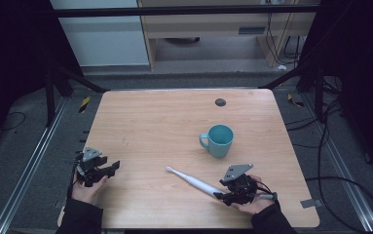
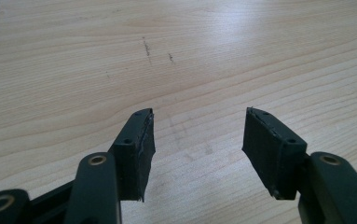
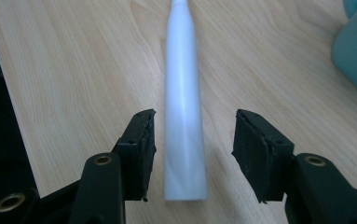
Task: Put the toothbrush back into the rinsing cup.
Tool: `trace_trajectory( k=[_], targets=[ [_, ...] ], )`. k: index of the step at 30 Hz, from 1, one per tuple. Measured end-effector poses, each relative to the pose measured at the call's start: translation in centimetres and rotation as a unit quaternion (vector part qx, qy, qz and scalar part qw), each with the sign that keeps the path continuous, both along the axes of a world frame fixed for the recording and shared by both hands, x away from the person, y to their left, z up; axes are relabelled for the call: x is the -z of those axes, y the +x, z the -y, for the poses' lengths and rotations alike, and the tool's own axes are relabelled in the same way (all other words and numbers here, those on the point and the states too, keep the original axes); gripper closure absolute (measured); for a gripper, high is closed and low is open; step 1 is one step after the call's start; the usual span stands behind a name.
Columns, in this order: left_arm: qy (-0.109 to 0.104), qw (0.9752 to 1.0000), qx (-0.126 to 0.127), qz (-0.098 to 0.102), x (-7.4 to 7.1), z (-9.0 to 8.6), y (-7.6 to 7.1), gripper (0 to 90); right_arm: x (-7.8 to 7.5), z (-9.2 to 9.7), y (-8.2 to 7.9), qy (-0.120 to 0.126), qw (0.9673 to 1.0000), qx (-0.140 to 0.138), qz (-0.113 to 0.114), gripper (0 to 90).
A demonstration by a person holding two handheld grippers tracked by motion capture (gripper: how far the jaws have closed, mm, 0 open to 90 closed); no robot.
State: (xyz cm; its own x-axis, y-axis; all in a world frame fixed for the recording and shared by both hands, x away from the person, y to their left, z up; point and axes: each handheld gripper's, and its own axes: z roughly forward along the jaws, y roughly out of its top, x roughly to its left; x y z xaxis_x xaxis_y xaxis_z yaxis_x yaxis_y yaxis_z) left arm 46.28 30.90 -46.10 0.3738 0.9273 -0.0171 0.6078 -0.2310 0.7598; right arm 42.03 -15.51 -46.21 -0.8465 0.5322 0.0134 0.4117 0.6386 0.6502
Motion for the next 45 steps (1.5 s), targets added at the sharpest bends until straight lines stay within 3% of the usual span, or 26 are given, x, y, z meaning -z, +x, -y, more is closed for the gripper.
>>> trace_trajectory(
  k=[8,15,21,29,38,45],
  targets=[
    [0.000,1.0000,0.001,-0.001,0.0,0.0,0.0,42.9,-1.2,-1.7,0.5,-0.012,0.9997,0.017,-0.009,49.8],
    [0.001,1.0000,0.002,-0.002,0.1,0.1,0.1,42.8,-1.9,-3.5,1.0,-0.048,0.9982,0.014,-0.034,51.4],
    [0.006,1.0000,0.004,-0.006,0.2,0.3,0.2,42.8,-2.2,-4.7,1.6,-0.075,0.9963,0.011,-0.040,51.7],
    [0.004,1.0000,0.005,-0.005,0.3,0.2,0.2,42.6,-1.5,-6.6,2.7,-0.105,0.9928,-0.002,-0.059,52.7],
    [0.008,0.9999,0.009,-0.006,0.3,0.4,0.2,42.6,-1.0,-6.7,3.1,-0.122,0.9902,-0.002,-0.069,55.0],
    [0.009,0.9999,0.008,-0.007,0.4,0.4,0.3,42.6,-0.1,-6.9,3.5,-0.145,0.9861,-0.005,-0.081,56.5]
  ],
)
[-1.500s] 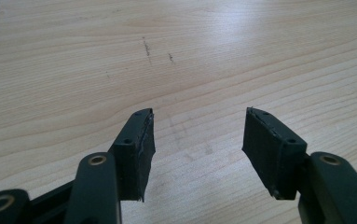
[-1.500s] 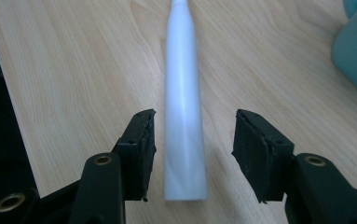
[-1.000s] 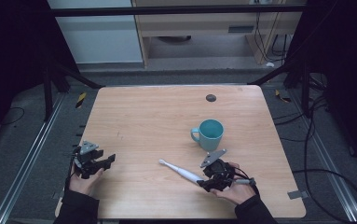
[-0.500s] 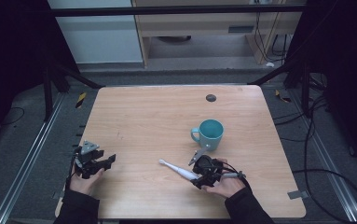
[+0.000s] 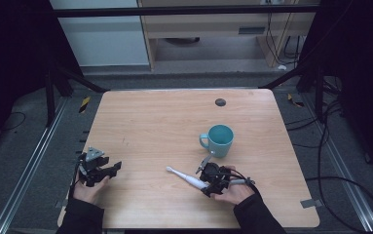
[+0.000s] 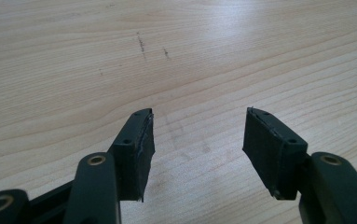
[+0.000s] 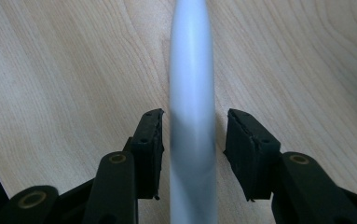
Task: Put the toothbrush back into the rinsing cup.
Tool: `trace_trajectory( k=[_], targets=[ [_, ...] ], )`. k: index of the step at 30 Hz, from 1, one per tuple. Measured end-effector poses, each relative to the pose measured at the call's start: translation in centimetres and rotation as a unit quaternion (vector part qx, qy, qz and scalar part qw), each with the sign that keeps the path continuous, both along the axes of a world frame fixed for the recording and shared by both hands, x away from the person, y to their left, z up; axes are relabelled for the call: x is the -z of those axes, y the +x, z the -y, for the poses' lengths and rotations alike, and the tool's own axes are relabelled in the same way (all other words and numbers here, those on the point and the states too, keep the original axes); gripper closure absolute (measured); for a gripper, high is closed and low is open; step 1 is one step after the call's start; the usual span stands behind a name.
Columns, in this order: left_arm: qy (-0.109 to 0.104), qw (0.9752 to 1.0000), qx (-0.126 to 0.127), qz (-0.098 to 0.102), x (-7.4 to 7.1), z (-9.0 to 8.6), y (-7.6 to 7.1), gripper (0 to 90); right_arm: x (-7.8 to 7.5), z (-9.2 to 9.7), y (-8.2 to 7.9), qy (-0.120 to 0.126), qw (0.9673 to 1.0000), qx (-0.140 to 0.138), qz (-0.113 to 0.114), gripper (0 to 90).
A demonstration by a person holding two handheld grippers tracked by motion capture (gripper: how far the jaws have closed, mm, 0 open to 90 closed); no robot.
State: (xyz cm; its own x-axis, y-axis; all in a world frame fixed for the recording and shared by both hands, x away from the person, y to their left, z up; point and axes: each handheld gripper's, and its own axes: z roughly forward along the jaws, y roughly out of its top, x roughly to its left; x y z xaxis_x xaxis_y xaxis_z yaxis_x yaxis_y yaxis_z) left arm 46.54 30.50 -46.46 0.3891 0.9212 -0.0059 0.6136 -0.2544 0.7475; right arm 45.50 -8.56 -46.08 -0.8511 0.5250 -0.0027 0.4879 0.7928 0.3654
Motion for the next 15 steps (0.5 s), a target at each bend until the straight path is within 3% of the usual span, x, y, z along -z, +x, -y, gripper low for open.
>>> trace_trajectory(
  k=[15],
  targets=[
    [-0.001,1.0000,0.000,-0.002,0.08,0.04,0.03,42.5,0.92,-0.67,0.41,-0.019,0.9997,0.002,-0.015,63.5]
  ],
)
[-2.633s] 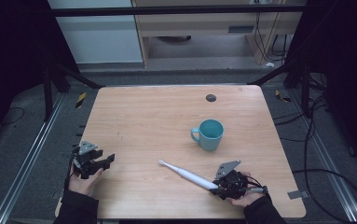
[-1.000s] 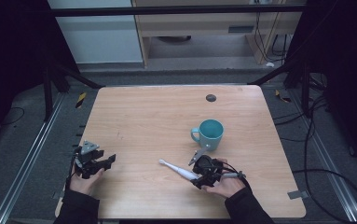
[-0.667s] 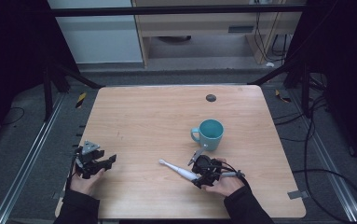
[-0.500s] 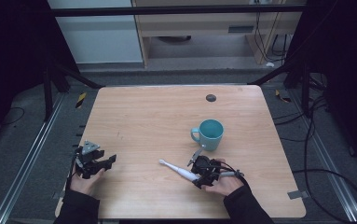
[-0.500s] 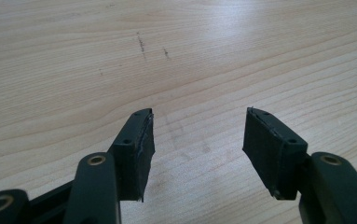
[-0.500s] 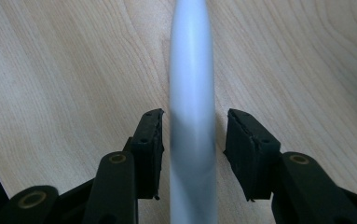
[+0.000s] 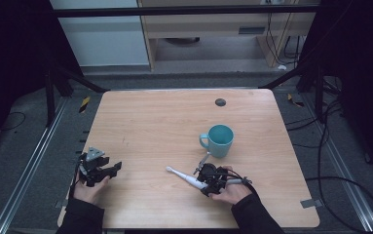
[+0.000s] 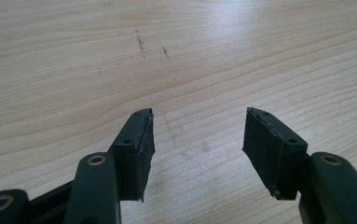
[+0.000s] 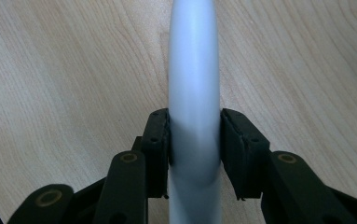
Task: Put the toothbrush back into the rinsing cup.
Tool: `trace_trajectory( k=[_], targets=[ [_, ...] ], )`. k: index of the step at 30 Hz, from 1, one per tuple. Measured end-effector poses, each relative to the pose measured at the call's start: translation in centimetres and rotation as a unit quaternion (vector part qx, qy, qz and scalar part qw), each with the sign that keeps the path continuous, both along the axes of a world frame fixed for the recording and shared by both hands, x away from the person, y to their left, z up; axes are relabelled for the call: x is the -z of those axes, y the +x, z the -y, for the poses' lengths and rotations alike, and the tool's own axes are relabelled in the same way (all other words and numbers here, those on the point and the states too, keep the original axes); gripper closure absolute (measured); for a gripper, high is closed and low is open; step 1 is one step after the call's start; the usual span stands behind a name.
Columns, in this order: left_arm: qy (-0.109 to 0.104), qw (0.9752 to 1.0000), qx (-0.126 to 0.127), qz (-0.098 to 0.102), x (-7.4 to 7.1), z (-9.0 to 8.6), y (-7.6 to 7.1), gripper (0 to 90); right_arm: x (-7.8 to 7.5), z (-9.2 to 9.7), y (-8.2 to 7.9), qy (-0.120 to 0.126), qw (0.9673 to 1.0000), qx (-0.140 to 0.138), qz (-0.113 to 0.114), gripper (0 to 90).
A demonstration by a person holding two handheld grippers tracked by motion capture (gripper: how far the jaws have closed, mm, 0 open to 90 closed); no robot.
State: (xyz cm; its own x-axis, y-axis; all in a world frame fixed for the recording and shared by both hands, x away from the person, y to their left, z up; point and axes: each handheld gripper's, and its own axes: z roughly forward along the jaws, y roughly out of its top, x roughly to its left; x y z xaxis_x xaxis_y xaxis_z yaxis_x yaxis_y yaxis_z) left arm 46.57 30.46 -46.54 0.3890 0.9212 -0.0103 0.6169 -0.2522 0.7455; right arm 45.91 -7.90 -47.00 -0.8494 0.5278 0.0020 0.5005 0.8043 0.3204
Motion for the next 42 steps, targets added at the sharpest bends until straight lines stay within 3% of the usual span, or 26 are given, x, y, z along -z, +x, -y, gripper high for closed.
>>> trace_trajectory(
  k=[8,14,18,19,20,21,24,26,27,28,29,30,31,33,34,35,36,42],
  targets=[
    [0.002,1.0000,0.002,-0.001,0.0,0.0,0.0,42.6,-0.1,-0.4,0.0,-0.010,0.9999,0.005,0.005,65.9],
    [0.002,1.0000,0.001,-0.001,0.1,0.0,0.0,42.7,-0.3,-0.2,-0.3,-0.001,0.9999,0.005,0.011,66.0],
    [0.002,1.0000,0.002,-0.001,0.1,0.1,0.0,42.7,-1.2,0.4,-0.6,0.027,0.9994,0.007,0.023,66.1],
    [0.003,1.0000,0.002,-0.002,0.1,0.1,0.0,42.7,-1.8,0.8,-0.6,0.049,0.9982,0.011,0.034,66.1],
    [0.003,1.0000,0.002,-0.002,0.1,0.1,0.0,42.7,-1.8,0.8,-0.6,0.049,0.9982,0.011,0.034,66.1],
    [0.004,1.0000,0.003,-0.004,0.2,0.1,0.0,42.7,-2.4,1.1,-0.7,0.073,0.9962,0.016,0.046,66.1],
    [0.004,1.0000,0.003,-0.004,0.2,0.2,0.0,42.7,-3.0,1.3,-0.7,0.093,0.9936,0.019,0.062,66.1],
    [0.004,1.0000,0.003,-0.002,0.2,0.3,0.0,42.7,-3.6,1.6,-0.8,0.114,0.9904,0.024,0.074,66.2],
    [0.006,1.0000,0.004,-0.003,0.2,0.3,0.0,42.7,-4.1,1.8,-0.9,0.139,0.9860,0.032,0.086,66.2],
    [0.006,1.0000,0.004,-0.003,0.2,0.3,0.0,42.7,-4.1,1.8,-0.9,0.139,0.9860,0.032,0.086,66.2],
    [0.005,1.0000,0.004,-0.005,0.3,0.4,0.1,42.7,-4.7,2.0,-0.9,0.164,0.9807,0.043,0.098,66.2],
    [0.005,1.0000,0.004,-0.005,0.3,0.4,0.1,42.7,-4.7,2.0,-0.9,0.164,0.9807,0.043,0.098,66.2],
    [0.006,1.0000,0.005,-0.005,0.3,0.4,0.1,42.7,-5.1,2.3,-0.9,0.190,0.9743,0.055,0.108,66.2],
    [0.008,0.9999,0.007,-0.006,0.4,0.6,0.1,42.7,-5.5,2.6,-0.9,0.216,0.9669,0.068,0.117,66.2],
    [0.008,0.9999,0.007,-0.006,0.4,0.6,0.1,42.7,-5.5,2.6,-0.9,0.216,0.9669,0.068,0.117,66.2],
    [0.008,0.9999,0.007,-0.006,0.4,0.6,0.1,42.7,-5.8,2.8,-0.8,0.235,0.9603,0.081,0.127,66.2],
    [0.008,0.9999,0.007,-0.006,0.4,0.6,0.1,42.7,-6.0,2.8,-0.7,0.243,0.9568,0.087,0.134,66.2],
    [0.008,0.9999,0.008,-0.006,0.6,0.9,0.0,42.7,-7.0,2.9,0.0,0.277,0.9395,0.120,0.162,66.2]
  ],
)
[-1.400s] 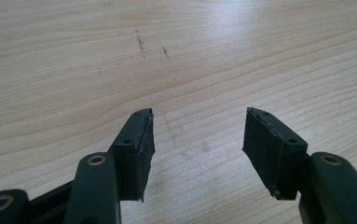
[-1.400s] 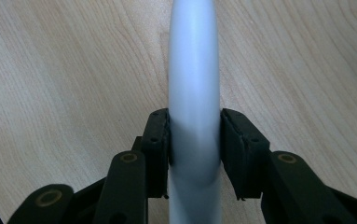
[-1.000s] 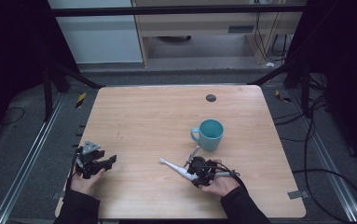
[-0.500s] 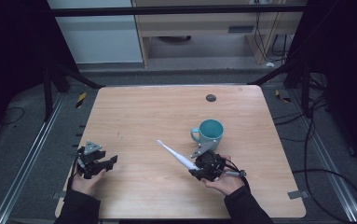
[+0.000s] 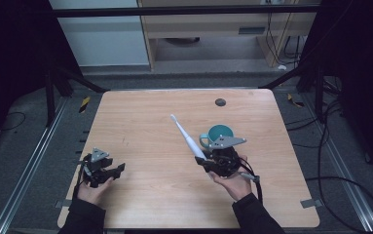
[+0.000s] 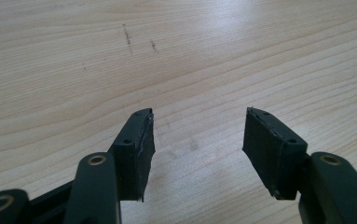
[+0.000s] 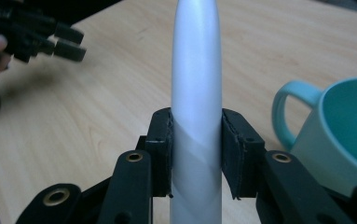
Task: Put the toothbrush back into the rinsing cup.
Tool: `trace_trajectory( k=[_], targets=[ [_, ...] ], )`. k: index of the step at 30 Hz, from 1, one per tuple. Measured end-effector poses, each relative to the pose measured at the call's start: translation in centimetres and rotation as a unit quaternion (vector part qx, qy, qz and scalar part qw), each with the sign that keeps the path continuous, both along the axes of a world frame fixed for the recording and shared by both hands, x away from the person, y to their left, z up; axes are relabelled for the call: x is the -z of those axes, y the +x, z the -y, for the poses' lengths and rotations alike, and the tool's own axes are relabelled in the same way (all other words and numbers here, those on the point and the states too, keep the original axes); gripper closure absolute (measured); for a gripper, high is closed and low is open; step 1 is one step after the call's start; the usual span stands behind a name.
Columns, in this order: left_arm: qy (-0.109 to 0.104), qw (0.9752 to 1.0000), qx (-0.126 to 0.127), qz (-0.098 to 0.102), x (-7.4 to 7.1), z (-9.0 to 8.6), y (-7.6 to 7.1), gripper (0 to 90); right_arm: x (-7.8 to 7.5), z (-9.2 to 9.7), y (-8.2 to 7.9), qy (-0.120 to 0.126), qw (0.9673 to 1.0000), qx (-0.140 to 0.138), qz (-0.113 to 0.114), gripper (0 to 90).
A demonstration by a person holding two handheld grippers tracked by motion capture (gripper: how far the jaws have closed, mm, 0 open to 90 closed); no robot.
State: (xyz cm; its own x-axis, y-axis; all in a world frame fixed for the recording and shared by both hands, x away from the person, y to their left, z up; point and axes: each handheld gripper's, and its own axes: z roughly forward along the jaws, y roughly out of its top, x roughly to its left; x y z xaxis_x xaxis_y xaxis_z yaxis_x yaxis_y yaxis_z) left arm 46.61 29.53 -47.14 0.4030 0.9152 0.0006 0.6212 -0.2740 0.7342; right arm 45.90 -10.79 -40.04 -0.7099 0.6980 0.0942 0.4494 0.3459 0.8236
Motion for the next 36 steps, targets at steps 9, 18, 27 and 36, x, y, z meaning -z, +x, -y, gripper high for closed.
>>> trace_trajectory(
  k=[9,18,27,36],
  targets=[
    [-0.002,1.0000,0.000,0.001,0.1,0.2,0.1,42.6,-1.3,-0.4,1.6,0.039,0.9972,0.051,0.039,66.2],
    [-0.001,1.0000,0.001,0.001,0.2,0.2,0.1,42.6,-2.6,-0.6,4.0,0.078,0.9885,0.106,0.075,66.2],
    [-0.002,1.0000,0.000,0.002,0.2,0.1,0.1,42.6,-2.3,0.4,6.0,0.095,0.9798,0.154,0.086,66.2],
    [-0.001,1.0000,0.000,0.003,0.2,0.2,0.1,42.6,-2.0,2.1,7.3,0.099,0.9697,0.200,0.100,66.2]
  ],
)
